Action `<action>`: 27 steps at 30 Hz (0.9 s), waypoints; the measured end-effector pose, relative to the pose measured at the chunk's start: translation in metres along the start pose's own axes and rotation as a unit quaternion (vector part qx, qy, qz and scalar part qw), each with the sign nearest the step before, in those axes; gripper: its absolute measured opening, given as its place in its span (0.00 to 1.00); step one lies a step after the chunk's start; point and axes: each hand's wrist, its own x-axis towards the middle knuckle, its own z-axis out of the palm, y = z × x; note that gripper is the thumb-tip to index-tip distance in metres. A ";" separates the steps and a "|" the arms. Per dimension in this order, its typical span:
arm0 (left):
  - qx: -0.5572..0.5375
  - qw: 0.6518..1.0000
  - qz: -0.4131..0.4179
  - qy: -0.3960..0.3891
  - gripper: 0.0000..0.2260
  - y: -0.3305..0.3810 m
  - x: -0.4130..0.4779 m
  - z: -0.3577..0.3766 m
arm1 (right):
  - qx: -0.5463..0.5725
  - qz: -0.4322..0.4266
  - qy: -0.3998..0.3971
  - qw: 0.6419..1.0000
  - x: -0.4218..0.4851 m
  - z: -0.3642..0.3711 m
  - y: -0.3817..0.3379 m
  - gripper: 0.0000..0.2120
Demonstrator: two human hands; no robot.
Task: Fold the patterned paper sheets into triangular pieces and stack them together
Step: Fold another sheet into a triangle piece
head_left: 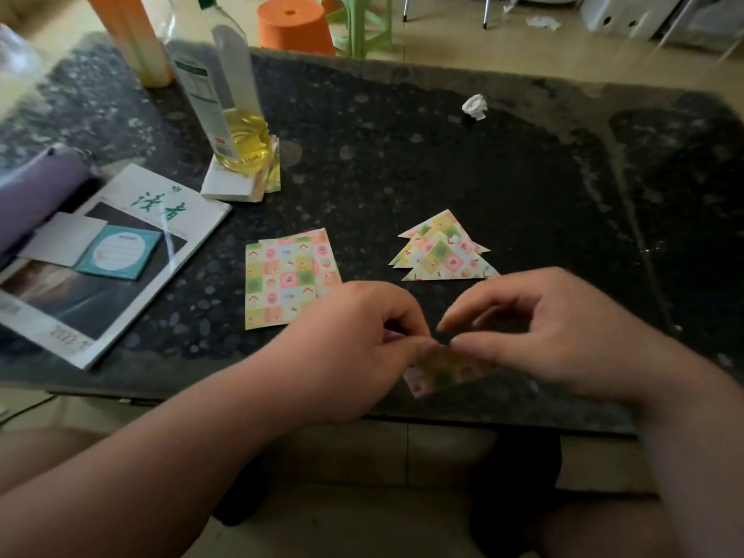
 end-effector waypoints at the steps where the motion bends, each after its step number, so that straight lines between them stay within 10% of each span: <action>1: -0.001 1.000 0.002 0.003 0.08 0.001 0.003 0.001 | -0.024 -0.010 -0.025 0.999 0.004 0.007 0.000 0.06; 14: -0.112 0.988 0.016 0.101 0.15 -0.002 0.023 -0.018 | 0.097 -0.064 0.006 0.993 0.012 -0.006 -0.004 0.08; 20: -0.143 0.989 0.028 -0.033 0.09 -0.003 0.020 -0.040 | 0.095 -0.066 -0.007 0.993 0.011 -0.010 -0.001 0.08; 27: -0.077 0.996 0.052 0.006 0.09 -0.009 0.017 -0.045 | 0.086 -0.067 0.001 0.994 0.010 -0.007 -0.002 0.10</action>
